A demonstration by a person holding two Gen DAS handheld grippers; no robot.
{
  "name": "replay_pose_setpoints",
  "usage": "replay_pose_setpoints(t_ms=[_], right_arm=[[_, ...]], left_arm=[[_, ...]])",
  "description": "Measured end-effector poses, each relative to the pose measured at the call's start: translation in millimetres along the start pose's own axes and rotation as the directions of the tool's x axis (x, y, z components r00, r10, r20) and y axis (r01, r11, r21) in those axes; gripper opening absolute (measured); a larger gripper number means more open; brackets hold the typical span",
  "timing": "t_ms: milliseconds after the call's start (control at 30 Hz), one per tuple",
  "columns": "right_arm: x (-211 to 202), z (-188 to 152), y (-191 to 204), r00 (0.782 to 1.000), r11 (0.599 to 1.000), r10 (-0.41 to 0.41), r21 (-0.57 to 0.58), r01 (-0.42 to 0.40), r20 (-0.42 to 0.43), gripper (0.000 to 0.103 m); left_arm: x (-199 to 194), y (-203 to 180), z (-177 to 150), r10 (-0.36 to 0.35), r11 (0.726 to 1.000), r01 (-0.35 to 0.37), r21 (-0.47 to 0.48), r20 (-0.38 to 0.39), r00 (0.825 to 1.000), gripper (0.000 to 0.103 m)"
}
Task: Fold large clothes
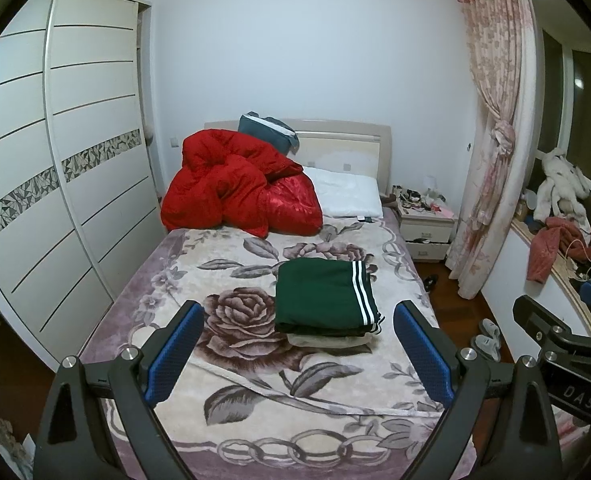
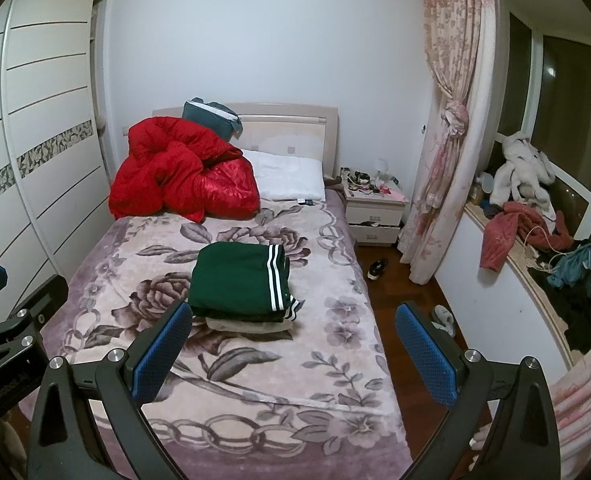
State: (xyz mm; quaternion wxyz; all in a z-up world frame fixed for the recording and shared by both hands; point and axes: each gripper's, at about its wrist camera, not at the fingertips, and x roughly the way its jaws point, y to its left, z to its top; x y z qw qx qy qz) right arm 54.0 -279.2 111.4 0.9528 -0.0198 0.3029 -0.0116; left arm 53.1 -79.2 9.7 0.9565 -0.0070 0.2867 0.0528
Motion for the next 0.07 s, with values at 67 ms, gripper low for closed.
replay_pose_setpoints(t_ms=[67], right_arm=[[-1.6, -3.6, -1.2, 1.0, 1.0, -0.004, 0.0, 0.004, 0.003, 0.103]], left_arm=[[-0.2, 0.0, -0.4, -0.001, 1.0, 0.001, 0.001, 0.002, 1.0, 0.097]])
